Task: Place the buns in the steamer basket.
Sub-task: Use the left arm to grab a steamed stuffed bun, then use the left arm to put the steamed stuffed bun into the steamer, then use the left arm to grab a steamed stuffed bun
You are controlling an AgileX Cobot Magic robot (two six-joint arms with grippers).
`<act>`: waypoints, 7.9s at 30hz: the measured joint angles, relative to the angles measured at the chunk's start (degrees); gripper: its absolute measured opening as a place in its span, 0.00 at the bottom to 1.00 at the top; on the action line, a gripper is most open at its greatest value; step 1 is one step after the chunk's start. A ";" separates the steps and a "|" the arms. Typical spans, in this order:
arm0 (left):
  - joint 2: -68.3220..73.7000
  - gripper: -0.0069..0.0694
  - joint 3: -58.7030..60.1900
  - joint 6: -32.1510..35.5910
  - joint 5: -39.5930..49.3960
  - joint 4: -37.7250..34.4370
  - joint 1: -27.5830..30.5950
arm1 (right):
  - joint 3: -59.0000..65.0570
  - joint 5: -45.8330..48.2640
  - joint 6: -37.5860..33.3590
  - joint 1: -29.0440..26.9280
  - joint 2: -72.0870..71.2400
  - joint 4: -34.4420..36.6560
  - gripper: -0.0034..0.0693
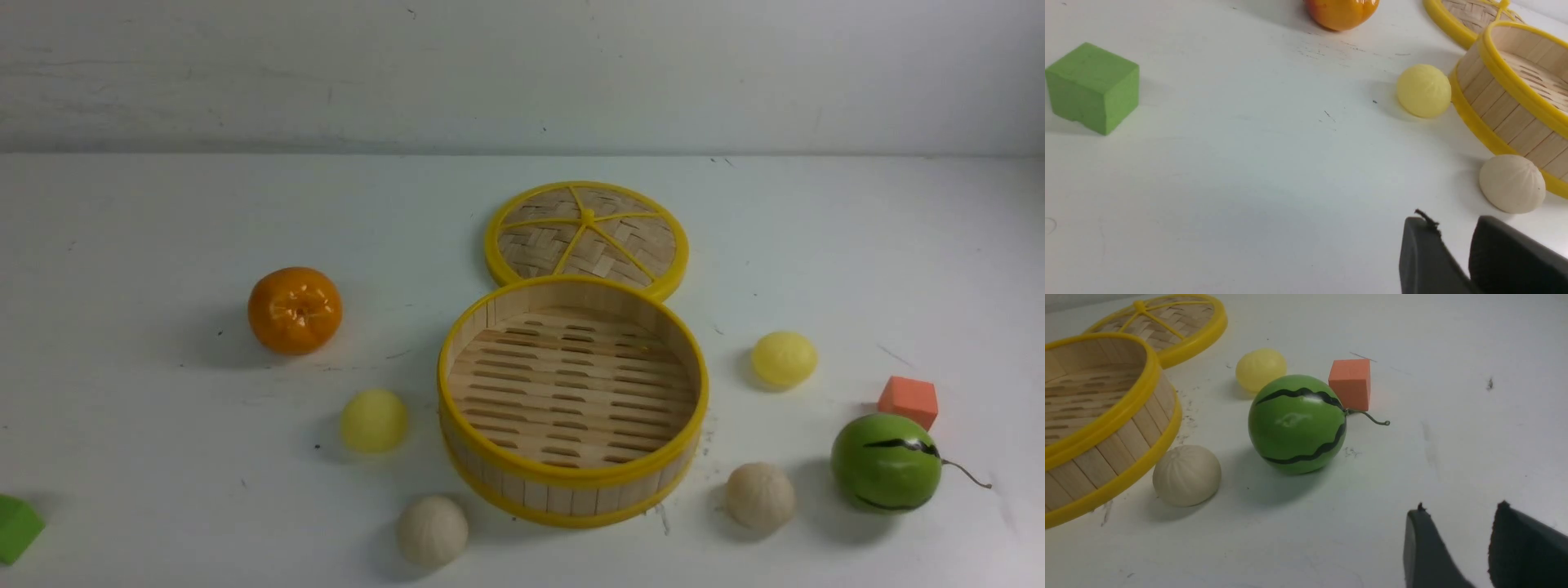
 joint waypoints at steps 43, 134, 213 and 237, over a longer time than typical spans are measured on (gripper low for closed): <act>57.32 0.07 -44.51 11.24 25.34 -14.14 0.00 | 0.00 0.00 0.00 0.00 0.00 0.00 0.38; 108.19 0.07 -82.92 3.53 27.38 16.54 -16.16 | 0.00 0.00 0.00 0.00 0.00 0.11 0.38; 105.07 0.39 -72.01 3.55 23.84 10.61 -26.69 | 0.00 0.00 0.00 0.00 0.00 0.13 0.38; 102.51 0.40 -72.24 3.96 26.09 11.63 -29.53 | 0.00 0.00 0.00 0.00 0.00 0.13 0.38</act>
